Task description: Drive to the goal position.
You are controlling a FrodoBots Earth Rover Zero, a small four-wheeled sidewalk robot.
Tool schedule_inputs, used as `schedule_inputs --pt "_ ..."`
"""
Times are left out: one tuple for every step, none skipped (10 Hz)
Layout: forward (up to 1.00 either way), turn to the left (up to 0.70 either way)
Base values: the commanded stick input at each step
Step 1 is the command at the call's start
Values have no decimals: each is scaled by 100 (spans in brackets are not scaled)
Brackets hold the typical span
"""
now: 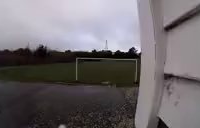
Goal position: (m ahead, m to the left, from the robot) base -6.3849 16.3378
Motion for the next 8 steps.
schedule_inputs --pt "0 0" --pt "0 0" --pt "0 0" --pt "0 0" --pt "0 0" --pt "0 0" --pt "0 0" --pt "0 0"
